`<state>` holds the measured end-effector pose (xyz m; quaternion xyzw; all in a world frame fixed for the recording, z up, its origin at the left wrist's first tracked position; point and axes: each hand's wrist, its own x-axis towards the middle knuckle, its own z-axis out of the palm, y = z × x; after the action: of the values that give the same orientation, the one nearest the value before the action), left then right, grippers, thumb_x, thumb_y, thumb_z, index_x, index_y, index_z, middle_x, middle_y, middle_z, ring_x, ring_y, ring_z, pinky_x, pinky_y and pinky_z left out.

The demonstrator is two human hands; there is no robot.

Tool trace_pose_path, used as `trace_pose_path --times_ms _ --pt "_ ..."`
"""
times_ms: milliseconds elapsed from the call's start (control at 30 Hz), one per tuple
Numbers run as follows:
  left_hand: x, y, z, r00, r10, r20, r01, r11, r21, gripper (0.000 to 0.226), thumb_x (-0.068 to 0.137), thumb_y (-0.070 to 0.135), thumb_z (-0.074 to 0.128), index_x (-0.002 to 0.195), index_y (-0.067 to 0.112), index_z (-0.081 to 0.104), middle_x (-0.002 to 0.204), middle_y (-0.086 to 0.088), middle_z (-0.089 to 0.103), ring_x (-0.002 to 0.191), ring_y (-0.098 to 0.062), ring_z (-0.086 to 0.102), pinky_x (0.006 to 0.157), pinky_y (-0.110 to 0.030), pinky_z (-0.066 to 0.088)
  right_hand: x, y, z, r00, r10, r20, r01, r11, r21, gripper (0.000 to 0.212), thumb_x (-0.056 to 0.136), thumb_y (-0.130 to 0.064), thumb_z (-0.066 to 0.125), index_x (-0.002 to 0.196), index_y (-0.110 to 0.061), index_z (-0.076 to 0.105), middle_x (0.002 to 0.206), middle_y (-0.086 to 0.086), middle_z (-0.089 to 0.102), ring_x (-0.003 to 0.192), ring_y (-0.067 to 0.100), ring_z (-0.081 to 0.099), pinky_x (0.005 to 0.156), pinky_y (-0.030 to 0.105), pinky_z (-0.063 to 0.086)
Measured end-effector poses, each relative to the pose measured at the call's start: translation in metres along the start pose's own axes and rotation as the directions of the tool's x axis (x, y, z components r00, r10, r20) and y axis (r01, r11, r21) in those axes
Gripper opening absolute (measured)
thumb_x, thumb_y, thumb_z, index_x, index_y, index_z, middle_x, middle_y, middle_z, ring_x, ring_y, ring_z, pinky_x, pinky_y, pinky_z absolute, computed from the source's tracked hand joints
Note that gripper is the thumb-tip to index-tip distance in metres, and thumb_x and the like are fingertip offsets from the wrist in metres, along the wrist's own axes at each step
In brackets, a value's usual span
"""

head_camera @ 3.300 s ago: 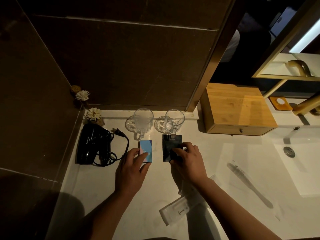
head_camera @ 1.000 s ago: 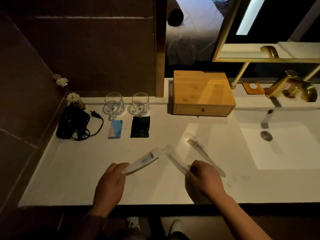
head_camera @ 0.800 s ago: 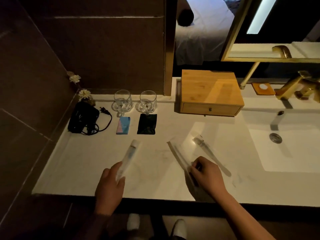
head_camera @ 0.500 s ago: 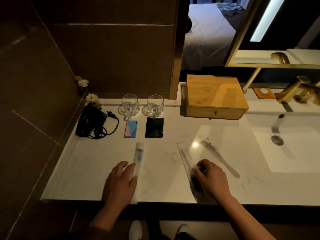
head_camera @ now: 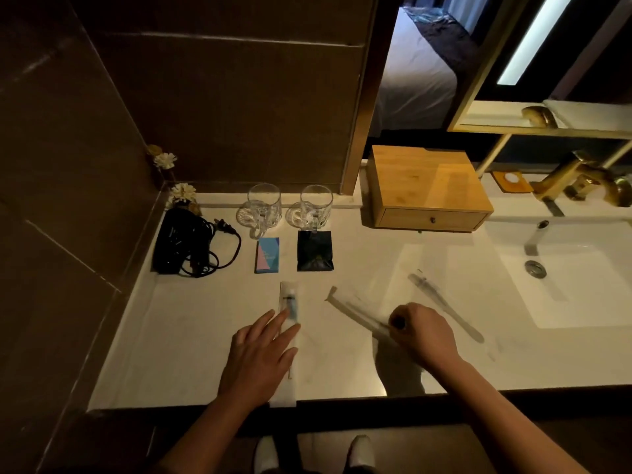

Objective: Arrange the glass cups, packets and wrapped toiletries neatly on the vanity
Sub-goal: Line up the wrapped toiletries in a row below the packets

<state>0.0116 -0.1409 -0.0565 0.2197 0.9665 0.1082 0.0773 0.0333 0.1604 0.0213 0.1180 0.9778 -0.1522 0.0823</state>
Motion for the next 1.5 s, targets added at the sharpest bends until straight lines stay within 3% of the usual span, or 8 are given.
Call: trace_pose_path --times_ms 100,267,433,567,767,967,1167,1500 --pt "0.0 0.0 -0.001 1.0 0.002 -0.002 -0.002 1.0 -0.001 0.047 0.093 0.05 0.038 0.136 0.037 0.051 0.148 0.007 0.052 0.137 -0.02 0.046 0.099 -0.037 0.026 -0.001 -0.007 -0.006 0.983 -0.162 -0.084 0.157 0.986 -0.064 0.004 0.082 -0.021 0.064 0.083 -0.024 0.068 0.08 -0.007 0.062 0.066 0.017 0.054 0.048 0.023 0.034" --pt "0.0 0.0 0.002 1.0 -0.001 -0.021 0.001 1.0 -0.001 0.051 0.094 0.05 0.035 0.138 0.031 0.052 0.151 0.007 0.05 0.139 -0.02 0.045 0.103 -0.036 0.023 -0.006 0.0 -0.005 0.9 -0.416 -0.126 0.396 0.905 -0.155 0.008 0.079 -0.014 0.067 0.082 -0.021 0.066 0.083 -0.007 0.066 0.072 0.017 0.06 0.049 0.029 0.047" --pt "-0.001 -0.001 0.004 0.998 0.013 -0.056 -0.013 1.0 -0.008 0.047 0.094 0.043 0.037 0.134 0.028 0.057 0.147 0.005 0.054 0.136 -0.02 0.046 0.103 -0.036 0.025 -0.024 0.014 0.009 0.981 -0.134 -0.139 0.151 0.982 0.117 0.014 0.084 -0.012 0.067 0.088 -0.025 0.069 0.09 -0.011 0.066 0.074 0.009 0.062 0.062 0.027 0.054" --pt "-0.001 -0.003 0.007 0.998 0.022 -0.063 -0.022 1.0 -0.009 0.047 0.095 0.042 0.036 0.135 0.026 0.057 0.147 0.003 0.054 0.137 -0.019 0.042 0.103 -0.036 0.026 -0.034 0.01 0.028 0.995 0.068 -0.079 -0.045 0.963 0.265 0.023 0.088 -0.037 0.065 0.107 -0.024 0.065 0.098 -0.006 0.064 0.078 0.008 0.062 0.071 0.028 0.055" --pt "-0.002 -0.002 0.006 0.999 0.005 -0.036 -0.005 1.0 -0.012 0.054 0.101 0.049 0.023 0.135 0.025 0.056 0.148 0.001 0.053 0.137 -0.021 0.044 0.104 -0.036 0.026 -0.026 -0.009 0.044 0.993 0.082 -0.08 -0.059 0.964 0.26 0.028 0.089 -0.035 0.062 0.114 -0.023 0.063 0.097 -0.002 0.065 0.078 0.015 0.062 0.067 0.028 0.051" --pt "-0.002 -0.001 0.006 0.998 -0.026 -0.057 0.025 1.0 -0.009 0.049 0.095 0.045 0.035 0.136 0.026 0.054 0.148 0.0 0.051 0.137 -0.019 0.042 0.106 -0.038 0.031 -0.018 -0.021 0.051 0.996 0.027 -0.082 -0.006 0.968 0.25 0.013 0.092 -0.032 0.057 0.098 -0.027 0.068 0.088 -0.003 0.065 0.071 0.016 0.06 0.057 0.024 0.045" --pt "-0.002 -0.002 0.002 0.998 -0.027 -0.057 0.028 1.0 0.003 0.049 0.093 0.047 0.037 0.132 0.025 0.057 0.145 -0.003 0.055 0.135 -0.022 0.044 0.101 -0.044 0.046 -0.009 -0.039 0.051 0.998 -0.054 -0.044 0.063 0.964 0.257 0.017 0.093 -0.032 0.054 0.093 -0.026 0.07 0.087 -0.001 0.065 0.072 0.018 0.06 0.059 0.027 0.046" --pt "-0.005 -0.014 -0.014 0.996 -0.066 -0.061 0.07 0.995 0.066 0.052 0.09 0.048 0.035 0.129 0.026 0.061 0.142 0.0 0.058 0.134 -0.026 0.052 0.1 -0.045 0.048 0.003 -0.073 0.059 0.993 -0.115 -0.003 0.112 0.96 0.257 0.018 0.094 -0.029 0.052 0.097 -0.022 0.069 0.091 0.004 0.064 0.073 0.022 0.061 0.064 0.034 0.05"
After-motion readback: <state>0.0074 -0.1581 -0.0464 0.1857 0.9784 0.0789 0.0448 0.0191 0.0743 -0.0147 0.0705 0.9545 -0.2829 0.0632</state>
